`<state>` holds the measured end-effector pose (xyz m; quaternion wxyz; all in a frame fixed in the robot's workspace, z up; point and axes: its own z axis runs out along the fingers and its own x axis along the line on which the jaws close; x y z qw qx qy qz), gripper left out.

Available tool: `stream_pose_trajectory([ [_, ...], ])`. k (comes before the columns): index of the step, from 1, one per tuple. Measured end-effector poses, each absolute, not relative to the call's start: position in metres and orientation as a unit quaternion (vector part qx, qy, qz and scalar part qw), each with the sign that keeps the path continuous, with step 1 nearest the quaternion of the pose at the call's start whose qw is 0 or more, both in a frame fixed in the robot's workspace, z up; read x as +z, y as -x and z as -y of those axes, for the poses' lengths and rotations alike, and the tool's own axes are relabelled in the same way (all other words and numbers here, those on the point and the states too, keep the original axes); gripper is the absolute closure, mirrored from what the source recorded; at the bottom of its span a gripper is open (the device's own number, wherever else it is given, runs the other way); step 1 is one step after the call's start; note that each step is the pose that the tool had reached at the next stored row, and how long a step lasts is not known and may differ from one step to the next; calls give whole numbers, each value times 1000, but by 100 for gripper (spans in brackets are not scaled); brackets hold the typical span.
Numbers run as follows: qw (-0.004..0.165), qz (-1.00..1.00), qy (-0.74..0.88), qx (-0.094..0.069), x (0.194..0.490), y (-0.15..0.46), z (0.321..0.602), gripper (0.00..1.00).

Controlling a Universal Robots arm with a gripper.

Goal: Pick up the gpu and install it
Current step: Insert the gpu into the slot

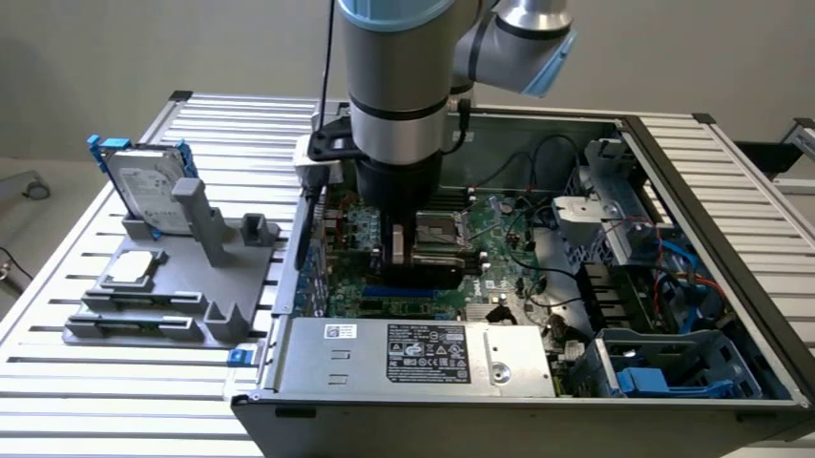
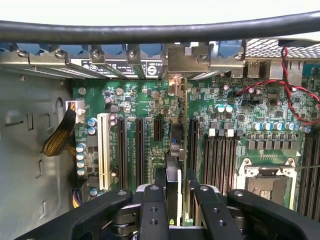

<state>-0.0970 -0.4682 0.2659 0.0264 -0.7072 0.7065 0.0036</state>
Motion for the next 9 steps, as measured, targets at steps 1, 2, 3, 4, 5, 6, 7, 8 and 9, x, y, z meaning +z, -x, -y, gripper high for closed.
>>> stream_pose_trajectory([
  [1,26,-707,707,4,265,97,468,74],
  [2,26,-707,707,4,265,97,469,74],
  [3,26,-707,707,5,265,97,469,74],
  [4,26,-707,707,5,264,97,469,74],
  [5,26,-707,707,5,264,97,469,74],
  [6,25,-707,707,5,263,97,469,74],
  [7,25,-707,707,6,263,97,469,74],
  [8,25,-707,707,6,262,97,470,74],
  [9,25,-707,707,6,262,97,470,74],
])
